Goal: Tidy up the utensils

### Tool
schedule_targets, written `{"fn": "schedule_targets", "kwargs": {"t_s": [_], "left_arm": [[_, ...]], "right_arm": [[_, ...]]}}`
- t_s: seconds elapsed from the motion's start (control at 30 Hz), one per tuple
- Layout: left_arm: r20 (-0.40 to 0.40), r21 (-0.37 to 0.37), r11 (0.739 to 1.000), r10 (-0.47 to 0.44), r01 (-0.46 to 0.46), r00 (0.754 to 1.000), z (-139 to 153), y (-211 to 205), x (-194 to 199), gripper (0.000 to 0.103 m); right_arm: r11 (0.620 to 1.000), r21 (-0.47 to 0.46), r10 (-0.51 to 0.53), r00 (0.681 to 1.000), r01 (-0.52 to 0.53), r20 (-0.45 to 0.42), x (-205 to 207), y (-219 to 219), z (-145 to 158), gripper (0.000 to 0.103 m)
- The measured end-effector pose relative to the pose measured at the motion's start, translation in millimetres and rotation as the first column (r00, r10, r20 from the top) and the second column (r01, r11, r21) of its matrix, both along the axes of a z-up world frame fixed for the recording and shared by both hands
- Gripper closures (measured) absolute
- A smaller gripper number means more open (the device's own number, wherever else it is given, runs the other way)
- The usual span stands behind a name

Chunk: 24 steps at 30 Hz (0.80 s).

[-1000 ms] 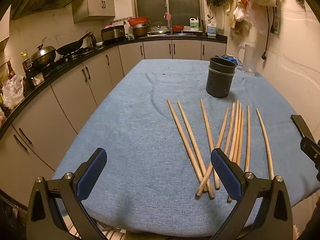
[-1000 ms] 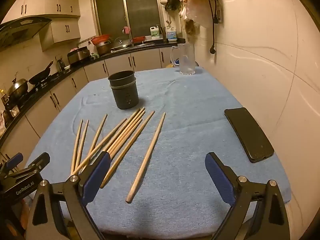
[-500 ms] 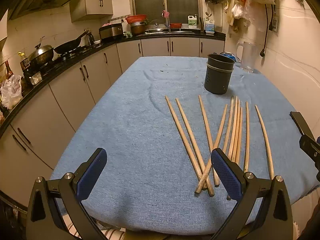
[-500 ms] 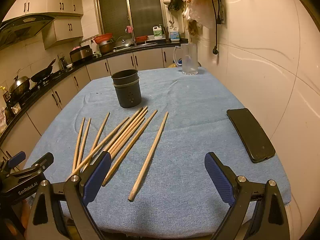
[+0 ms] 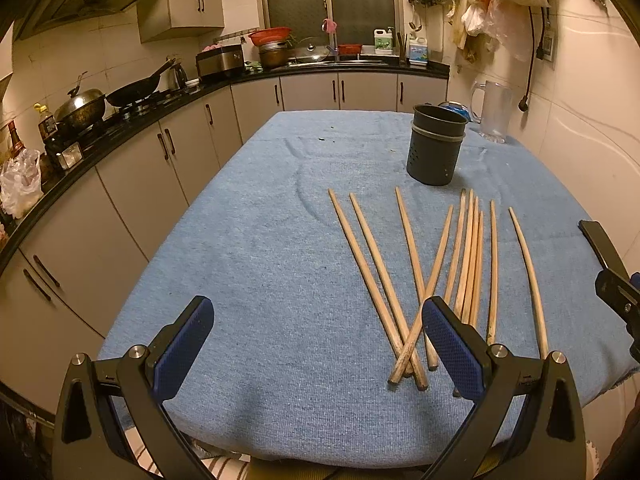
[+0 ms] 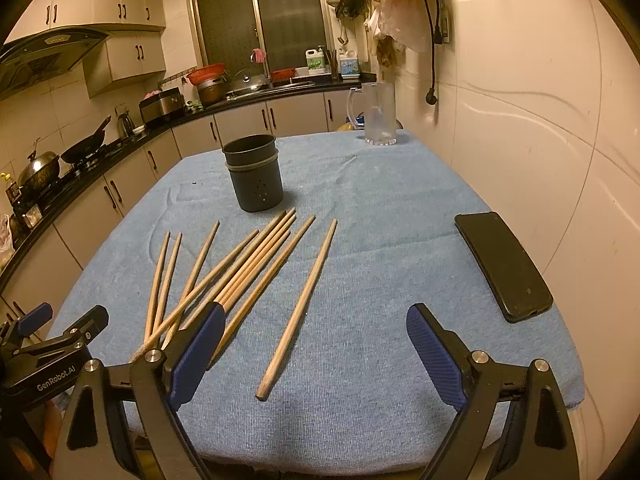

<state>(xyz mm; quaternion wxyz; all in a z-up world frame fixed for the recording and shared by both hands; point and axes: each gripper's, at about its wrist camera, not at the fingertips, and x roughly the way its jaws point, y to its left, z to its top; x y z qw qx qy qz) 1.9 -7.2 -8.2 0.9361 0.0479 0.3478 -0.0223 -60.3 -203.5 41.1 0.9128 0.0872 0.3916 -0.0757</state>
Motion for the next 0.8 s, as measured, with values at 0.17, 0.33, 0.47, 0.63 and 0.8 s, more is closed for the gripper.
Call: {"fn": "schedule_targets", "kwargs": {"t_s": [0.17,0.33,0.47,0.63,0.8], "left_arm": [[0.001,0.004,1.000,-0.003,0.003,1.000,0.3,0.0,-1.1,0.000],[0.004,0.006,1.000,-0.005,0.005,1.000,0.4,-1.3,-1.0,0.000],[0.011,-0.003,1.000,-0.008,0.008,1.000,0.6,-0.7,-1.7,0.000],[0.009,0.008,1.000,-0.017,0.017,1.000,-0.2,-2.3,-3.1,0.000],[-0.060,0.019,0.999,-0.026,0.027,0.998,2.2,0.6,-1.1,0.000]], "right_arm": [[1.000,0.002,0.001,1.000,-0.001,-0.004,0.3,-0.7,-1.4,0.010],[1.000,0.004,0.001,1.000,-0.001,-0.007,0.3,-0.9,-2.2,0.011],[1.000,0.006,0.002,1.000,-0.002,-0.010,0.4,-0.8,-3.1,0.011],[1.000,0.009,0.003,1.000,-0.002,-0.014,1.2,-1.6,-3.5,0.012],[1.000,0.009,0.003,1.000,-0.003,-0.014,1.2,-1.3,-3.4,0.014]]}}
